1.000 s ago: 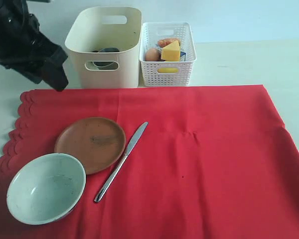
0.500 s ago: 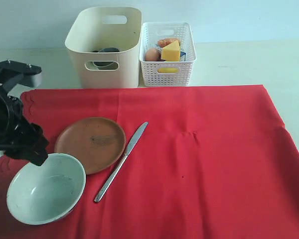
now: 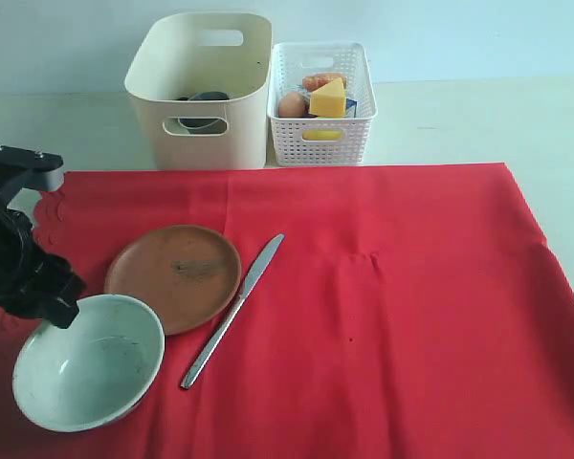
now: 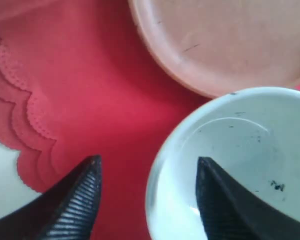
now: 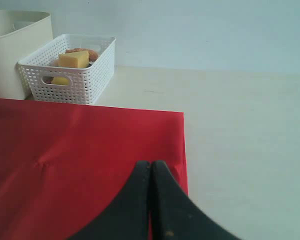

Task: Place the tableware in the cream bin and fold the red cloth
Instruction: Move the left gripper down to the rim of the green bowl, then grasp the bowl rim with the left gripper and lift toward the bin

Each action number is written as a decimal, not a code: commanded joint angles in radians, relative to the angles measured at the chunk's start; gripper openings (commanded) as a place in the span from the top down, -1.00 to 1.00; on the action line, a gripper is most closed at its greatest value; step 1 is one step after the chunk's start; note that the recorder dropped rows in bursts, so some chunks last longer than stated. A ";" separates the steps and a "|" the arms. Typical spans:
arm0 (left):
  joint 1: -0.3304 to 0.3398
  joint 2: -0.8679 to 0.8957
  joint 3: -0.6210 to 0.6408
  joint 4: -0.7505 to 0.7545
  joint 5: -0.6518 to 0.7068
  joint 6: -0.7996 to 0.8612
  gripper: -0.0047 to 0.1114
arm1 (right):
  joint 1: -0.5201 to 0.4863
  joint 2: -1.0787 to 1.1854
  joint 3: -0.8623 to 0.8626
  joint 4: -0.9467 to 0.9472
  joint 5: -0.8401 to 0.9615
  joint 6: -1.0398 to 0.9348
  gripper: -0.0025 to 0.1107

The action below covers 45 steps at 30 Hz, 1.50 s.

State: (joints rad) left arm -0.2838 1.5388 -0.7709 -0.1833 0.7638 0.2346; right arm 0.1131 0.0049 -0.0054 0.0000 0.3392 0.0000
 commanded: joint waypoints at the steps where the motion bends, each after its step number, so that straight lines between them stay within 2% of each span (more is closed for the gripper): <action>1: 0.023 0.046 0.003 -0.011 -0.012 -0.003 -0.03 | -0.005 -0.005 0.005 0.000 -0.013 0.000 0.96; 10: 0.023 0.111 0.003 -0.143 -0.010 0.139 -0.03 | -0.005 -0.005 0.005 0.000 -0.013 0.000 0.96; 24: 0.023 0.202 0.003 -0.142 -0.009 0.155 -0.01 | -0.005 -0.005 0.005 0.000 -0.013 0.000 0.96; 26: 0.023 0.203 0.003 -0.142 -0.009 0.163 0.11 | -0.005 -0.005 0.005 0.000 -0.013 0.000 0.96; 31: 0.023 0.203 -0.030 -0.142 0.028 0.165 0.83 | -0.005 -0.005 0.005 0.000 -0.013 0.000 0.96; 32: 0.023 0.203 -0.038 -0.142 0.046 0.165 0.92 | -0.005 -0.005 0.005 0.000 -0.013 0.000 0.96; 39: 0.023 0.175 -0.095 -0.146 0.166 0.165 0.91 | -0.005 -0.005 0.005 0.000 -0.013 0.000 0.96; 45: 0.023 0.084 -0.145 -0.146 0.189 0.165 0.91 | -0.005 -0.005 0.005 0.000 -0.013 0.000 0.96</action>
State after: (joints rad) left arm -0.2619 1.6702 -0.8879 -0.3273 0.9362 0.4030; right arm 0.1131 0.0049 -0.0054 0.0000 0.3392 0.0000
